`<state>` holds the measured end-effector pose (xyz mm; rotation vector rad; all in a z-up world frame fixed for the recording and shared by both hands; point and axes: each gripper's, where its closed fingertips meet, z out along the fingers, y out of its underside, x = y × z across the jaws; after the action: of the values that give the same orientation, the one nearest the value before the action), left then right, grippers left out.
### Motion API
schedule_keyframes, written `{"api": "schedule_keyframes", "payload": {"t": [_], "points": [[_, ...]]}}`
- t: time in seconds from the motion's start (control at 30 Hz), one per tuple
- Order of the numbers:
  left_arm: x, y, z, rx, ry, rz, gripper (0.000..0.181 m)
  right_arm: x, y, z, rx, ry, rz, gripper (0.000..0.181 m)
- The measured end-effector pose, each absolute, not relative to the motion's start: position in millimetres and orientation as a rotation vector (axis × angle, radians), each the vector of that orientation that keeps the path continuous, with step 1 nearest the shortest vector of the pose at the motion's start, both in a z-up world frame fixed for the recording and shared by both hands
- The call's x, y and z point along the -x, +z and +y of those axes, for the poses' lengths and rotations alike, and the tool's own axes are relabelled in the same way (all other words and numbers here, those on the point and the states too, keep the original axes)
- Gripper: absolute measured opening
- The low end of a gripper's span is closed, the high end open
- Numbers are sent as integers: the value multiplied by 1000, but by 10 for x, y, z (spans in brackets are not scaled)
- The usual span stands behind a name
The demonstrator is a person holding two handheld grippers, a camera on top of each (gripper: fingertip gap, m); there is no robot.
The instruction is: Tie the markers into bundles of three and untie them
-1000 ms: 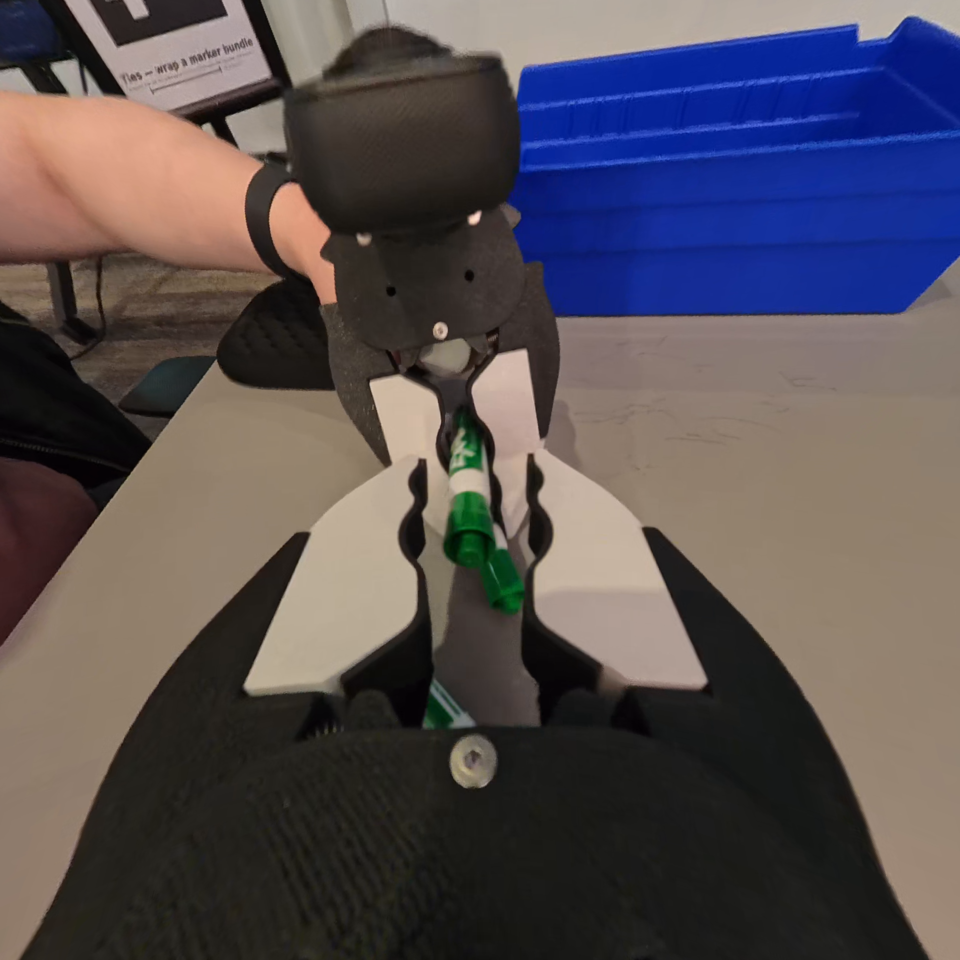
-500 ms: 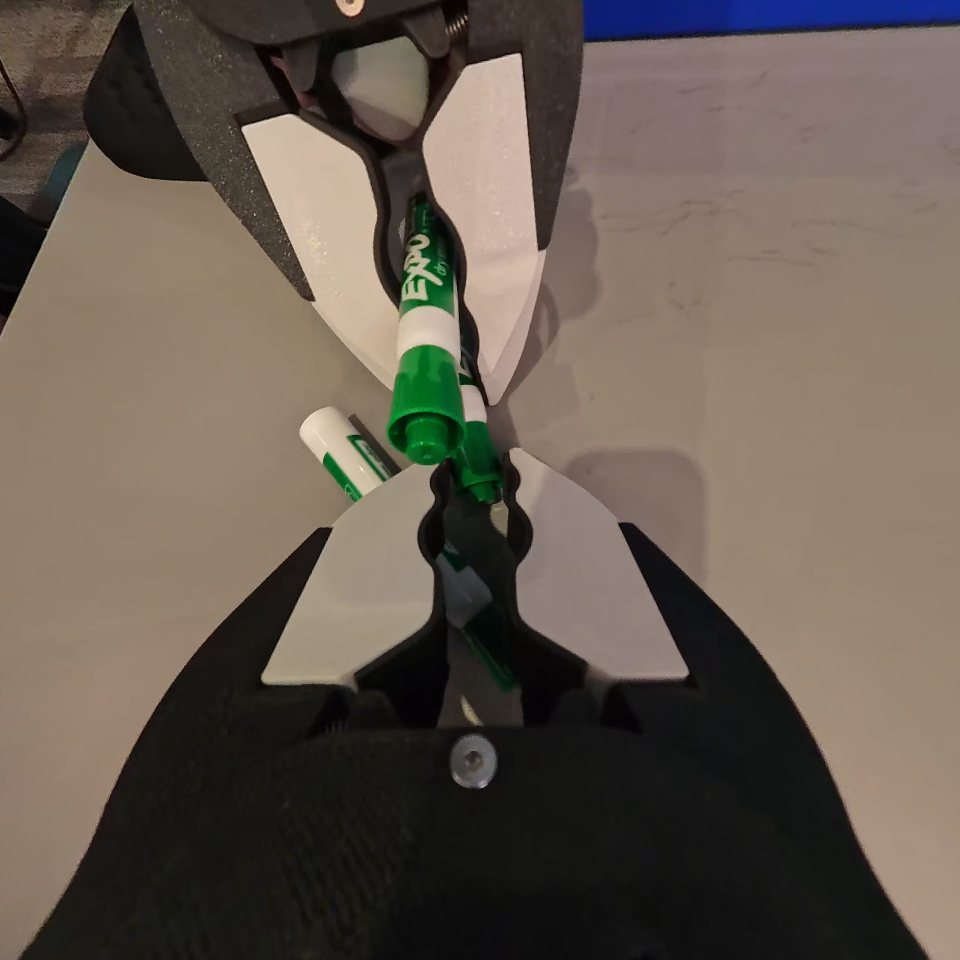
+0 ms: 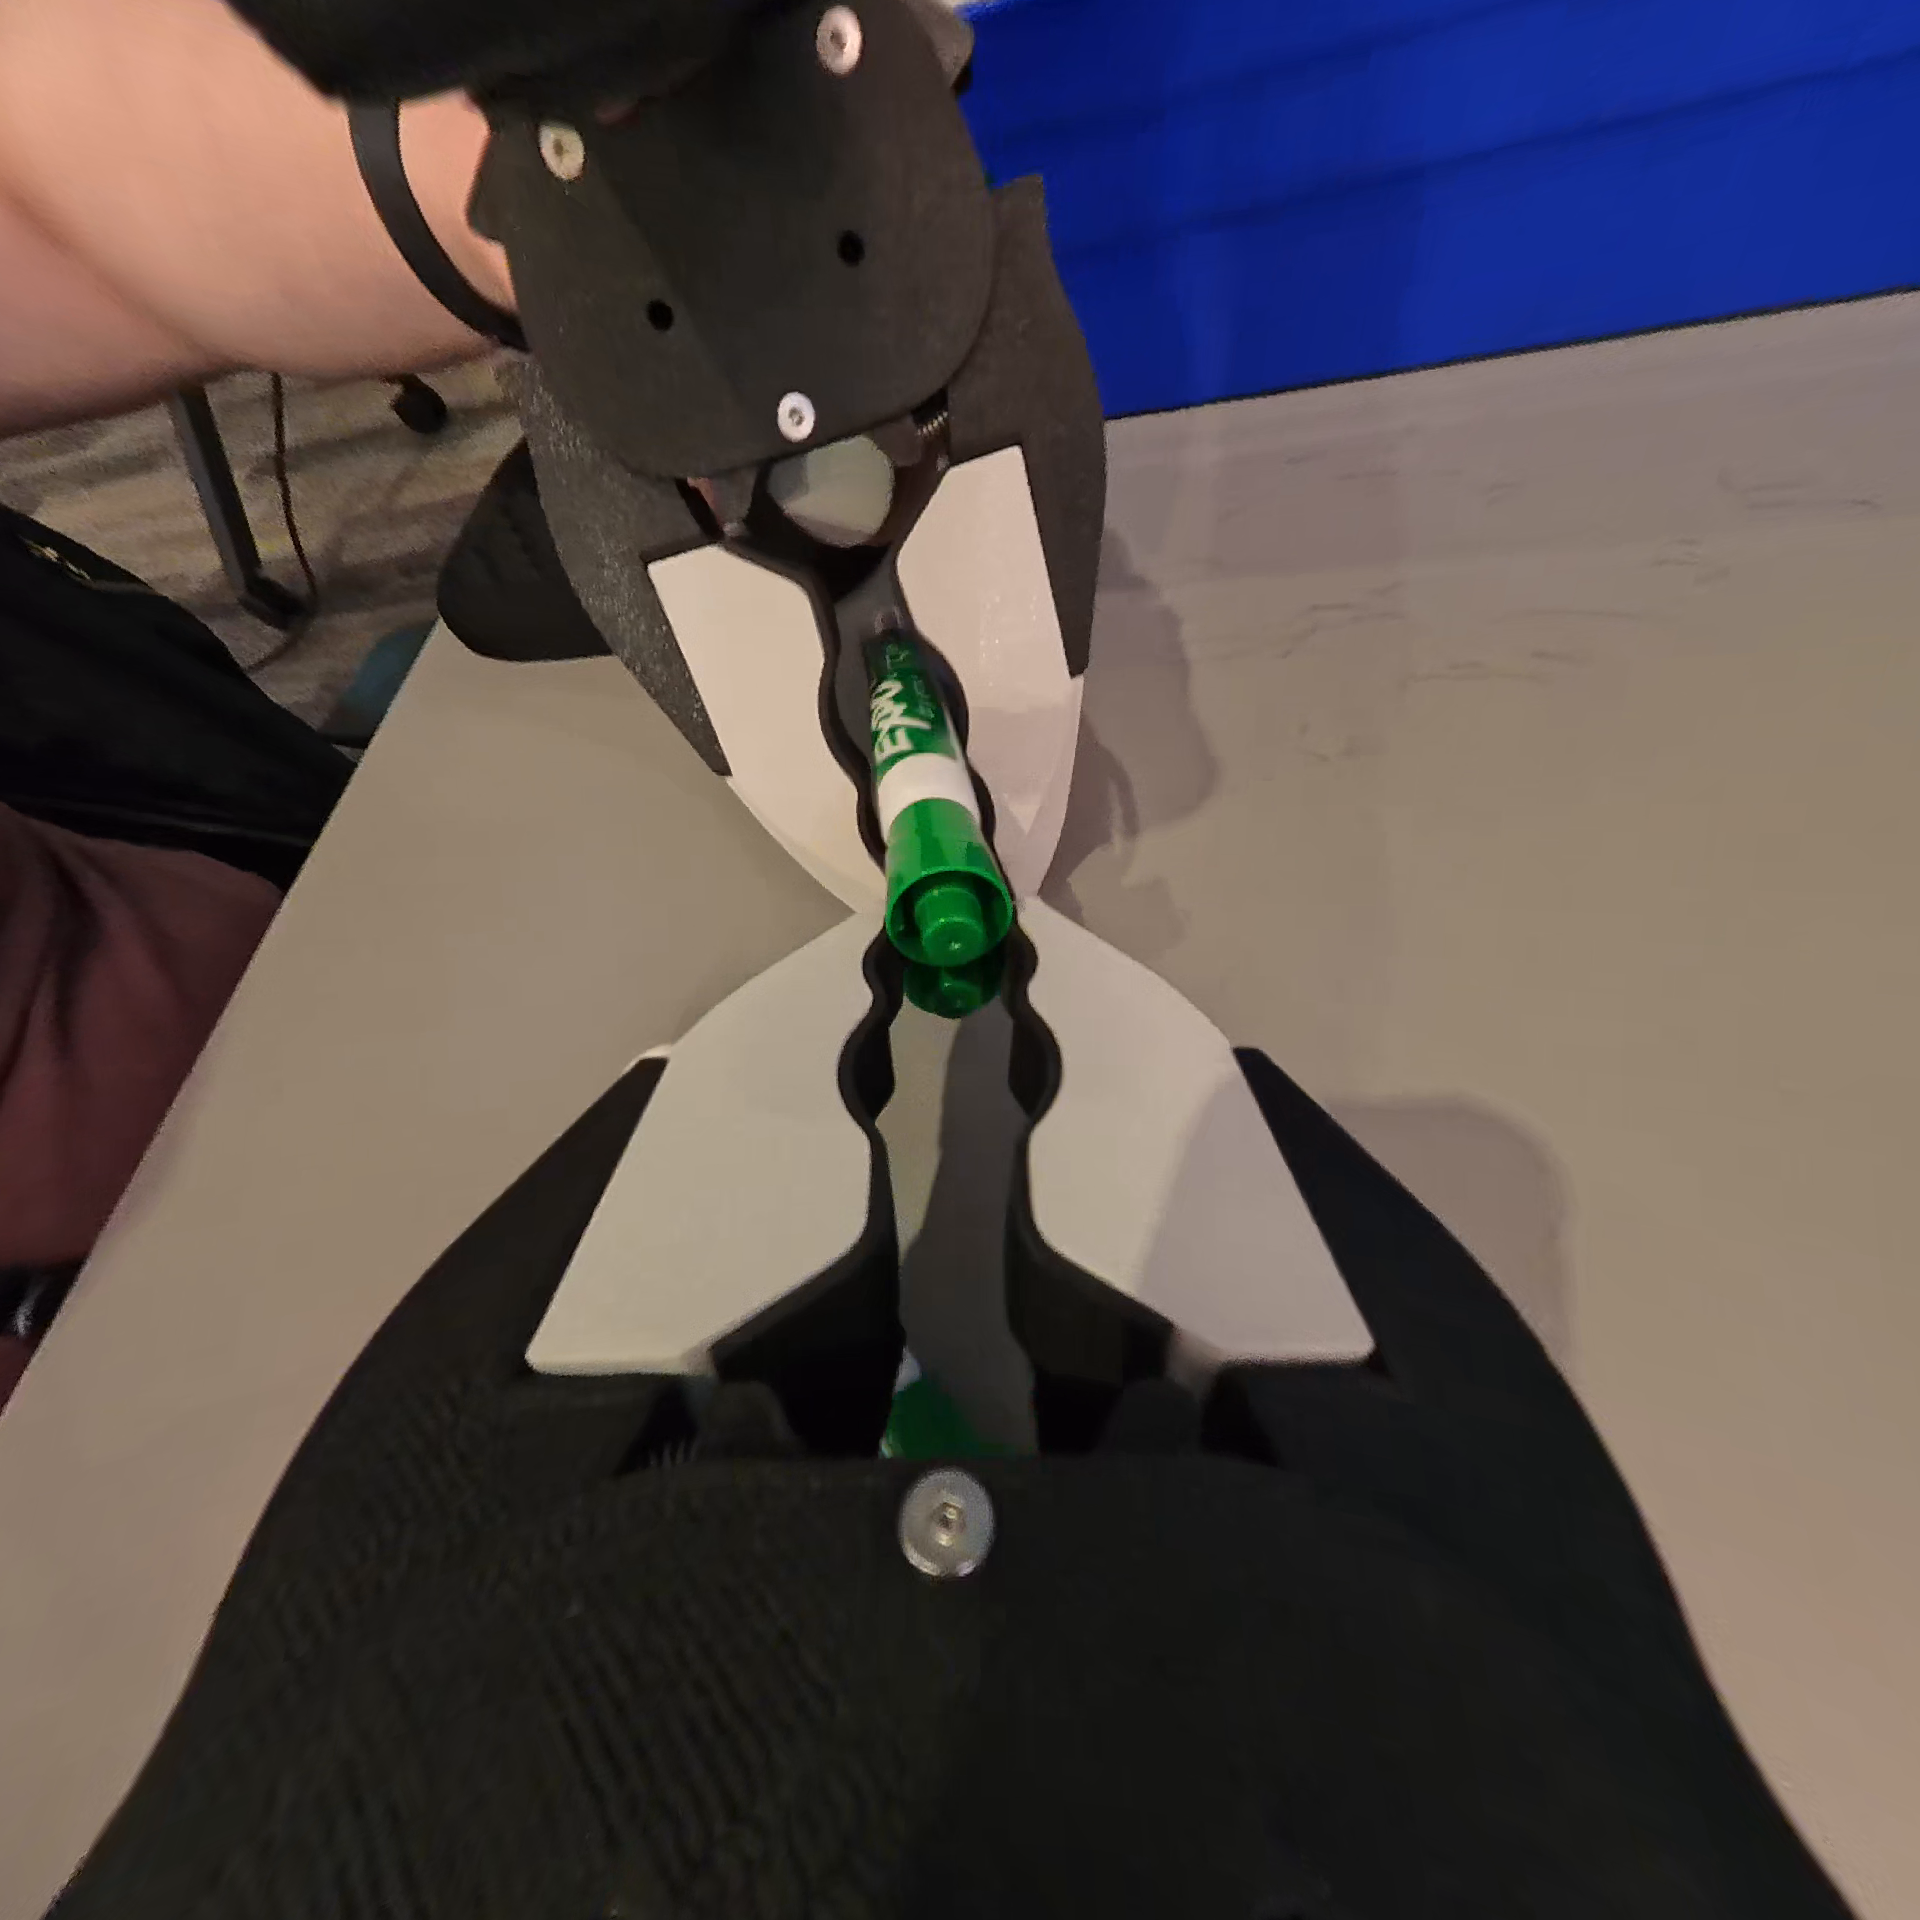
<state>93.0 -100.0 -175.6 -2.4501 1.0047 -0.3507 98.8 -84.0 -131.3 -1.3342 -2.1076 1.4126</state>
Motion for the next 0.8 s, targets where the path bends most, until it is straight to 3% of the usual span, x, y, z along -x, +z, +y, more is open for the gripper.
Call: {"api": "schedule_keyframes", "payload": {"t": [0.2,0.27,0.47,0.6,0.7,0.8], "points": [[-931,-1766,-1010,2510,-284,1062,26,-962,-1228,-846,1353,1499,-2031,18],[-903,-1774,-1007,2525,-242,1083,16,-967,-1192,-855,1342,1523,-2019,18],[-899,-1773,-1008,2535,-258,1079,15,-959,-1186,-857,1337,1563,-1982,19],[-901,-1770,-1005,2514,-291,1051,15,-941,-1289,-866,1398,1545,-2009,33],[-902,-1768,-1001,2510,-300,1044,15,-929,-1343,-915,1394,1535,-2040,22],[-900,-1766,-1015,2517,-320,1049,15,-911,-1329,-933,1388,1559,-2025,21]]}}
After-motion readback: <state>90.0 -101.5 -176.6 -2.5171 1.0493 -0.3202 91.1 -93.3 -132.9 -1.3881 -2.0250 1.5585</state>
